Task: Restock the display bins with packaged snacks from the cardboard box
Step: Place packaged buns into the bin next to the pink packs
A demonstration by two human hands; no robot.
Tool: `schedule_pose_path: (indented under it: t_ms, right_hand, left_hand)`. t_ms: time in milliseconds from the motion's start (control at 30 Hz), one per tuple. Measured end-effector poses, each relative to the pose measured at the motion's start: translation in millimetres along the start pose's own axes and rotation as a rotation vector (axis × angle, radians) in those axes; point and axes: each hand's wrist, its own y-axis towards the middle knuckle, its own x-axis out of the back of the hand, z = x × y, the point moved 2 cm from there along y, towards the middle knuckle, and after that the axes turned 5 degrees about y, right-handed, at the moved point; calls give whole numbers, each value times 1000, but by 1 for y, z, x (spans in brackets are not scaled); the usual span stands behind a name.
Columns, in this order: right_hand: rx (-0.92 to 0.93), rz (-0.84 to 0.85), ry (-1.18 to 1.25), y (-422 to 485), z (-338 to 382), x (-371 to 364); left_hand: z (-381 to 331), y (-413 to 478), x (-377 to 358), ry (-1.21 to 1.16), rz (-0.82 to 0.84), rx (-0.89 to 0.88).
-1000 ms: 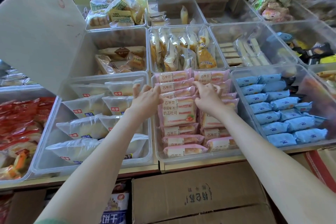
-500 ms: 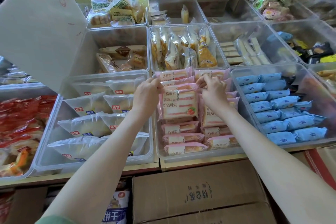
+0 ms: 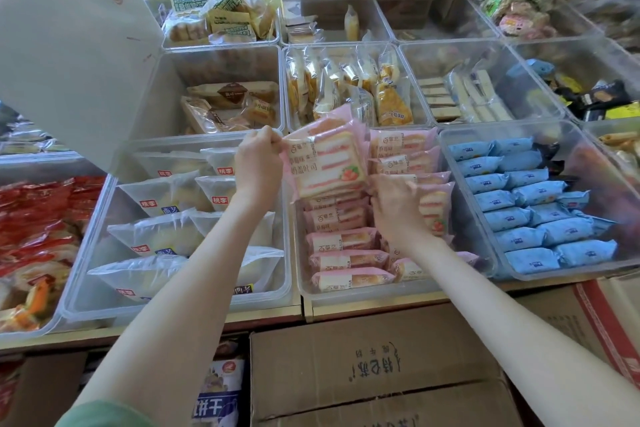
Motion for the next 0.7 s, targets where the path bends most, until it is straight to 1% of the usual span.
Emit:
schedule_pose_path:
  t_ms: [67,133,267,367,433,533,700]
  right_hand:
    - [62,175,-128,-5,2,-10]
    - [85,287,-318,0,6,-14]
    - [109,396,-612,11,5,-23]
    - [227,505,-789,14,1,-38]
    - [263,535,-818,17,1,-47]
    - [276,531,-874,22,6,-55]
    - [246,576,-818,27,4,-51]
  left_hand:
    - [-2,4,2,8,16,-17]
    - [-4,5,0,17,27,-25]
    - [-1,10,-6,28,17,-5]
    - [5,14,-6,20,-10,51]
    - [7,15,-7,4,-20,75]
    - [9,15,-8,-14,-22,99]
    - [9,17,-8,-37,-19,102]
